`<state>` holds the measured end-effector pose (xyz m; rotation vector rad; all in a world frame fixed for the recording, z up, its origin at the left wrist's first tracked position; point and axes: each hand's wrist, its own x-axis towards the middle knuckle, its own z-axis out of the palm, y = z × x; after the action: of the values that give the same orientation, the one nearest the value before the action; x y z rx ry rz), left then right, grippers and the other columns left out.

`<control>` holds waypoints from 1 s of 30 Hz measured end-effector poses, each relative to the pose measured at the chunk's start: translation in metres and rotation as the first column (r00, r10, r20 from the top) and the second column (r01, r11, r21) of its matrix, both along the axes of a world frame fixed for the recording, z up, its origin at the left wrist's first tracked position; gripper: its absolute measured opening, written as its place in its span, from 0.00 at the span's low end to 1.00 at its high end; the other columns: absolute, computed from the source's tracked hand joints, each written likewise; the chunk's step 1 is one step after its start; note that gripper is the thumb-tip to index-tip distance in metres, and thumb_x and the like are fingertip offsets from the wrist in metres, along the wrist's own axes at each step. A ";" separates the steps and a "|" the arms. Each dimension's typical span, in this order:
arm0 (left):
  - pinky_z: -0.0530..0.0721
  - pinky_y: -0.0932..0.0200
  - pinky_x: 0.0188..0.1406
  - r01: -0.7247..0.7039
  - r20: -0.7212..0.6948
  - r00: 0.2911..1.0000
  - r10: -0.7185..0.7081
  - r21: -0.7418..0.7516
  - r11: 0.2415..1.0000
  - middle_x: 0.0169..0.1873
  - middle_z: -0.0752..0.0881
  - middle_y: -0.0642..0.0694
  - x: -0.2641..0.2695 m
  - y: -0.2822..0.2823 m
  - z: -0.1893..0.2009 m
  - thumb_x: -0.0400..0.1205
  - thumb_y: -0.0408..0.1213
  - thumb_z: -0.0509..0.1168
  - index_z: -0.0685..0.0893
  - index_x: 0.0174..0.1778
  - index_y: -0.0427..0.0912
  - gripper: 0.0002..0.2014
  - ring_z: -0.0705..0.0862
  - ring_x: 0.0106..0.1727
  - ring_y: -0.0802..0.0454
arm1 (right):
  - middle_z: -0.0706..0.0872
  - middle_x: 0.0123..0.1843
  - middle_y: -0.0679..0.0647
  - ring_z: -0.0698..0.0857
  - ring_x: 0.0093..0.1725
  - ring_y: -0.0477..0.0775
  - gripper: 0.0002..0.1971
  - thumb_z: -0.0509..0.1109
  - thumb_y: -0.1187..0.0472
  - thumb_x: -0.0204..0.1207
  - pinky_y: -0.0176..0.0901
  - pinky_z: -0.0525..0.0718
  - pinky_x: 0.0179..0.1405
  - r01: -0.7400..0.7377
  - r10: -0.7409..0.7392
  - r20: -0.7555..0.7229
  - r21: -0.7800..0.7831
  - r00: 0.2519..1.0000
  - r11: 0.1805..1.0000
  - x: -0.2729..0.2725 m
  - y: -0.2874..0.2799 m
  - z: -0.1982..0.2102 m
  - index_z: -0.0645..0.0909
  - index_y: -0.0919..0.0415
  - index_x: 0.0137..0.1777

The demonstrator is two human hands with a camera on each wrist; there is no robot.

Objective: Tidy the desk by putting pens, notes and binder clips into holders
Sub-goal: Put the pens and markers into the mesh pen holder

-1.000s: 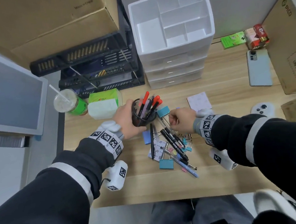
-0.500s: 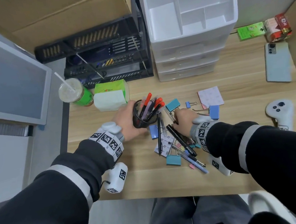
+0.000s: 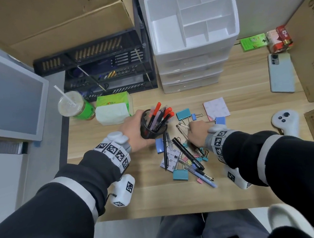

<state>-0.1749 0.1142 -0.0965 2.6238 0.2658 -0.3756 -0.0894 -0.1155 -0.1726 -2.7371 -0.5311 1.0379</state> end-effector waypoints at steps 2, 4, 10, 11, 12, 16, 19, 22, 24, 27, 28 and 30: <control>0.81 0.56 0.40 -0.001 -0.002 1.000 0.001 -0.002 1.000 0.46 0.83 0.55 -0.002 -0.001 -0.001 0.57 0.61 0.80 0.70 0.64 0.52 0.42 0.83 0.45 0.52 | 0.83 0.40 0.52 0.85 0.38 0.56 0.08 0.57 0.51 0.74 0.54 0.87 0.48 0.000 0.000 -0.009 0.038 1.000 0.999 -0.005 0.000 -0.006 0.73 0.54 0.42; 0.82 0.56 0.39 -0.014 -0.004 1.000 0.014 0.000 1.000 0.45 0.83 0.56 -0.004 -0.001 -0.003 0.57 0.62 0.80 0.71 0.63 0.52 0.41 0.83 0.44 0.54 | 0.84 0.37 0.51 0.85 0.36 0.55 0.10 0.62 0.48 0.71 0.52 0.89 0.42 -0.013 0.013 0.010 0.058 1.000 0.998 -0.011 -0.001 -0.010 0.73 0.54 0.43; 0.77 0.57 0.39 -0.019 0.003 1.000 0.019 0.010 1.000 0.44 0.80 0.59 -0.015 0.002 -0.006 0.60 0.56 0.82 0.72 0.64 0.50 0.40 0.81 0.44 0.54 | 0.82 0.36 0.52 0.83 0.34 0.53 0.10 0.66 0.52 0.77 0.45 0.85 0.35 -0.046 0.043 0.052 0.050 0.998 0.998 -0.017 0.003 -0.014 0.71 0.53 0.37; 0.76 0.58 0.39 -0.022 0.002 1.000 0.022 0.009 1.000 0.45 0.81 0.58 -0.017 0.003 -0.007 0.60 0.55 0.82 0.72 0.65 0.50 0.41 0.82 0.44 0.54 | 0.83 0.37 0.52 0.84 0.34 0.53 0.10 0.65 0.52 0.78 0.47 0.86 0.37 -0.046 0.044 0.048 0.046 0.998 0.998 -0.017 0.003 -0.013 0.71 0.53 0.37; 0.75 0.59 0.39 -0.021 0.000 1.000 0.021 0.008 1.000 0.46 0.82 0.58 -0.019 0.003 -0.008 0.60 0.55 0.82 0.71 0.66 0.50 0.41 0.82 0.45 0.54 | 0.84 0.37 0.53 0.84 0.34 0.53 0.10 0.64 0.51 0.77 0.47 0.87 0.37 -0.039 0.037 0.047 0.047 0.998 0.998 -0.017 0.002 -0.011 0.72 0.53 0.37; 0.81 0.56 0.41 -0.024 -0.020 1.000 0.024 -0.012 1.000 0.48 0.85 0.56 -0.022 0.004 -0.008 0.58 0.57 0.81 0.71 0.65 0.51 0.42 0.84 0.46 0.54 | 0.84 0.35 0.50 0.85 0.33 0.51 0.12 0.56 0.45 0.75 0.47 0.87 0.38 -0.012 0.007 0.039 0.119 0.999 0.993 -0.014 0.000 -0.002 0.72 0.51 0.38; 0.84 0.55 0.42 -0.028 -0.023 0.999 0.027 -0.026 0.999 0.47 0.85 0.57 -0.021 0.004 -0.007 0.58 0.57 0.81 0.71 0.64 0.52 0.42 0.85 0.46 0.54 | 0.83 0.35 0.50 0.85 0.34 0.52 0.10 0.52 0.48 0.75 0.49 0.87 0.39 -0.053 0.051 0.019 0.132 0.999 0.990 -0.014 -0.002 0.000 0.69 0.50 0.38; 0.81 0.57 0.40 -0.024 -0.021 1.000 0.023 -0.038 0.999 0.47 0.84 0.57 -0.020 0.002 -0.006 0.59 0.56 0.81 0.71 0.64 0.51 0.41 0.84 0.45 0.55 | 0.82 0.35 0.50 0.85 0.36 0.55 0.12 0.53 0.48 0.80 0.45 0.82 0.36 -0.083 0.088 -0.023 0.161 0.996 0.984 -0.017 -0.003 -0.001 0.67 0.50 0.37; 0.82 0.56 0.40 -0.022 -0.019 1.000 0.021 -0.045 0.999 0.47 0.84 0.56 -0.019 0.001 -0.006 0.59 0.56 0.81 0.71 0.64 0.51 0.40 0.84 0.45 0.54 | 0.83 0.36 0.51 0.85 0.37 0.56 0.13 0.60 0.48 0.81 0.45 0.82 0.34 -0.114 0.122 -0.039 0.163 0.992 0.980 -0.021 -0.004 0.001 0.70 0.52 0.37; 0.84 0.54 0.42 -0.016 -0.016 1.000 0.015 -0.046 0.999 0.47 0.84 0.55 -0.019 -0.001 -0.006 0.59 0.58 0.81 0.71 0.64 0.50 0.40 0.84 0.45 0.54 | 0.82 0.37 0.50 0.83 0.37 0.53 0.17 0.68 0.43 0.79 0.45 0.81 0.34 -0.188 0.194 -0.043 0.103 0.980 0.977 -0.029 -0.004 0.002 0.70 0.51 0.37; 0.83 0.54 0.42 -0.014 -0.016 1.000 0.013 -0.052 0.999 0.48 0.84 0.55 -0.019 -0.003 -0.006 0.58 0.58 0.80 0.72 0.63 0.50 0.40 0.84 0.45 0.55 | 0.81 0.37 0.50 0.83 0.39 0.54 0.17 0.69 0.43 0.79 0.44 0.81 0.35 -0.205 0.208 -0.040 0.076 0.977 0.976 -0.031 -0.004 0.000 0.69 0.51 0.36; 0.83 0.54 0.42 -0.011 -0.007 1.000 0.010 -0.053 0.999 0.48 0.84 0.53 -0.020 -0.004 -0.009 0.58 0.57 0.80 0.73 0.63 0.49 0.40 0.84 0.46 0.53 | 0.81 0.37 0.52 0.85 0.41 0.56 0.17 0.70 0.45 0.78 0.45 0.81 0.36 -0.210 0.212 -0.035 0.056 0.977 0.976 -0.034 -0.002 -0.001 0.69 0.52 0.36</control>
<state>-0.1952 0.1100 -0.1052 2.5683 0.2677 -0.3822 -0.1238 -0.1180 -0.1732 -2.6515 -0.8451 1.1061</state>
